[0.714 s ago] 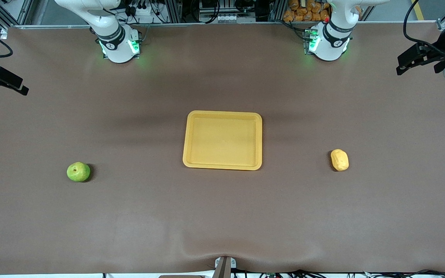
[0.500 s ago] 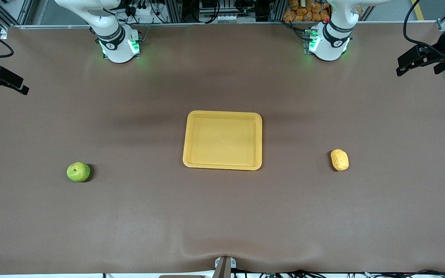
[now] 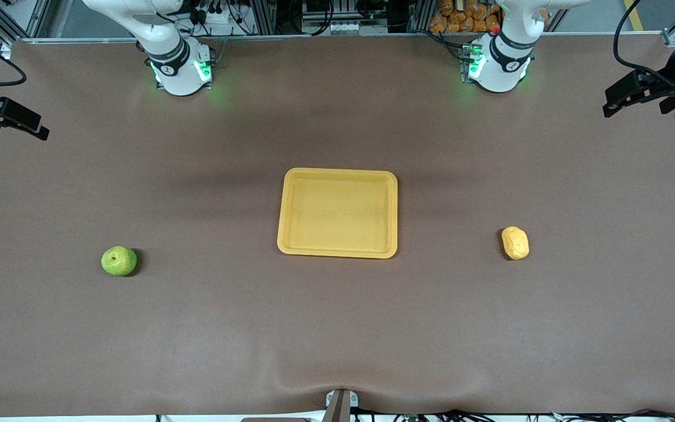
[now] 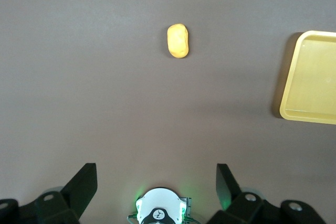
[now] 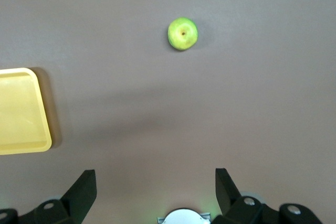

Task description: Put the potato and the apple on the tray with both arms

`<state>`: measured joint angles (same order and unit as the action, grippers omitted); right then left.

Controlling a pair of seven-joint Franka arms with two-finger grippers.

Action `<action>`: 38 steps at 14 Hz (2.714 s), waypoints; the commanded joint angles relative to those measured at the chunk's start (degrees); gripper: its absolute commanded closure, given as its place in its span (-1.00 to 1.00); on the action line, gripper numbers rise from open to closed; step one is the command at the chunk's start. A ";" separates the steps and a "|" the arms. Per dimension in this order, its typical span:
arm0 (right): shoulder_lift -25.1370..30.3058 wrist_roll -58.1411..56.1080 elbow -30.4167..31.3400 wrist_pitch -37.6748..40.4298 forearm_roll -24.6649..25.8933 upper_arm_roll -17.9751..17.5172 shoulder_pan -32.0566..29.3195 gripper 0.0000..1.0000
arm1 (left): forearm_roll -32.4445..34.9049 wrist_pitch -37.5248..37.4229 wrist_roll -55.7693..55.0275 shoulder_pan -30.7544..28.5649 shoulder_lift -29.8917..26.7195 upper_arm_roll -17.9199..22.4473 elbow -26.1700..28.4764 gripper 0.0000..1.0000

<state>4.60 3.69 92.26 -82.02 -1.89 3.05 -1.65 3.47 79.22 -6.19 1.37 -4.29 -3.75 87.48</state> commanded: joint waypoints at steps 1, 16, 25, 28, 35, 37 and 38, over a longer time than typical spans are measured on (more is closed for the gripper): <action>0.85 0.27 1.43 0.46 0.92 -0.33 0.24 -1.00 | -1.01 -0.65 0.92 0.21 0.34 0.32 -0.90 -1.00; -7.50 1.07 5.56 -9.46 1.01 0.02 -0.89 -1.00 | -1.10 5.06 0.83 0.12 -0.71 0.15 8.05 -1.00; -12.14 -7.72 16.90 -34.23 1.01 0.02 -2.13 -1.00 | -1.01 15.60 0.65 -0.06 -2.47 0.24 21.14 -1.00; -17.50 -10.36 16.46 -38.81 0.92 0.02 -2.39 -1.00 | -0.92 20.60 0.13 -0.06 -2.30 0.32 25.01 -1.00; -27.88 -19.60 13.04 -46.65 0.83 0.02 -3.01 -1.00 | -0.66 31.51 -0.31 -2.34 1.91 0.24 30.47 -1.00; -30.25 -19.60 12.51 -47.53 0.48 -0.07 -3.71 -1.00 | -0.66 33.79 -0.49 -2.34 4.28 0.24 30.47 -1.00; -31.65 -19.60 12.42 -47.70 0.13 -0.07 -4.15 -1.00 | -0.66 34.33 -0.49 -2.34 5.51 0.24 30.30 -1.00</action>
<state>-23.88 -14.96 106.60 -129.43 -1.60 3.67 -4.08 3.45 111.85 -6.37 -0.85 -0.64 -3.43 117.91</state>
